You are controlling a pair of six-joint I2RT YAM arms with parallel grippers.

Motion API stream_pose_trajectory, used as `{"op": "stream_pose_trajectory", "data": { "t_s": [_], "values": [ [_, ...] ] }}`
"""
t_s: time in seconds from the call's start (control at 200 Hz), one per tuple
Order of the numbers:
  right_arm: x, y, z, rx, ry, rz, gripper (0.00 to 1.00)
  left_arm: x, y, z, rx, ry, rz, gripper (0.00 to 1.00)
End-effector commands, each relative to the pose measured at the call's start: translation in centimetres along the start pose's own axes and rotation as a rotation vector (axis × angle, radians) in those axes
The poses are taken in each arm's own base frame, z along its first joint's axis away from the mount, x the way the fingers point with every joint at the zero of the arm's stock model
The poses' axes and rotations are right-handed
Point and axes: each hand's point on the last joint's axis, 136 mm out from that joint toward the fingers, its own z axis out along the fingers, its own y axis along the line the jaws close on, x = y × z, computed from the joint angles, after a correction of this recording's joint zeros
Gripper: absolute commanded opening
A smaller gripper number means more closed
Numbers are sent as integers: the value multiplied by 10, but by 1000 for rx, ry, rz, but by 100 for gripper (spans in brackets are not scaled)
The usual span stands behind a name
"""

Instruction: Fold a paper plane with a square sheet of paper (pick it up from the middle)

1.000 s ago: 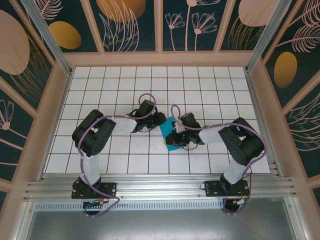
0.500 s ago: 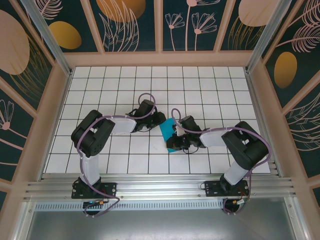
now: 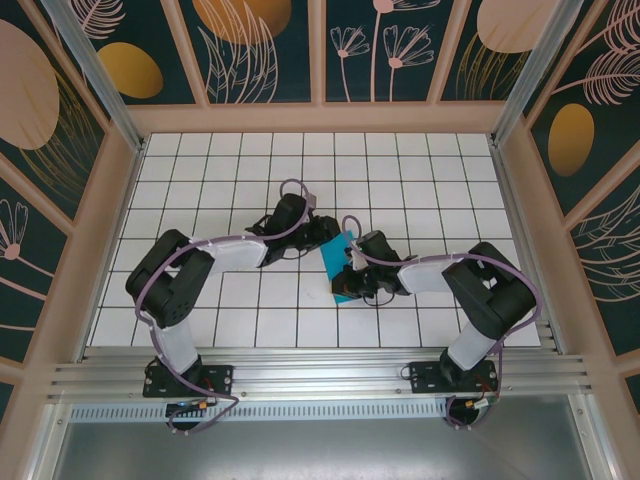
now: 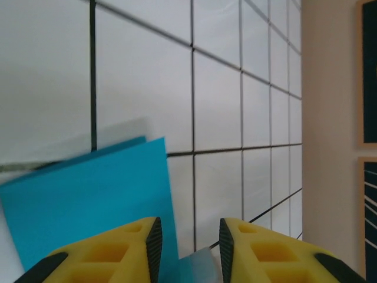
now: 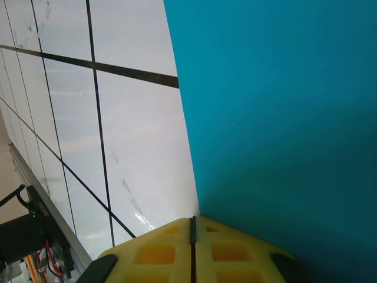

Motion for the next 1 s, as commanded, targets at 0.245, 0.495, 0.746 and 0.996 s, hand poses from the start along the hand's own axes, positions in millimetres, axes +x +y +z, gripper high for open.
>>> {"op": "stream_pose_trajectory", "data": {
  "t_s": [0.245, 0.495, 0.746, 0.996],
  "values": [
    [-3, 6, 0, 4, -25, -8, 10, 19, 69, 29, -165, 30, -94, 31],
    [23, 14, -1, 23, 37, -49, 13, 25, 95, 29, -245, 23, -124, 29],
    [52, -7, 3, 66, 78, -5, 13, 24, 95, 28, -255, 21, -112, 29],
    [16, 43, -25, -46, -50, -79, 14, 23, 93, 27, -267, 33, -83, 29]
  ]
}}
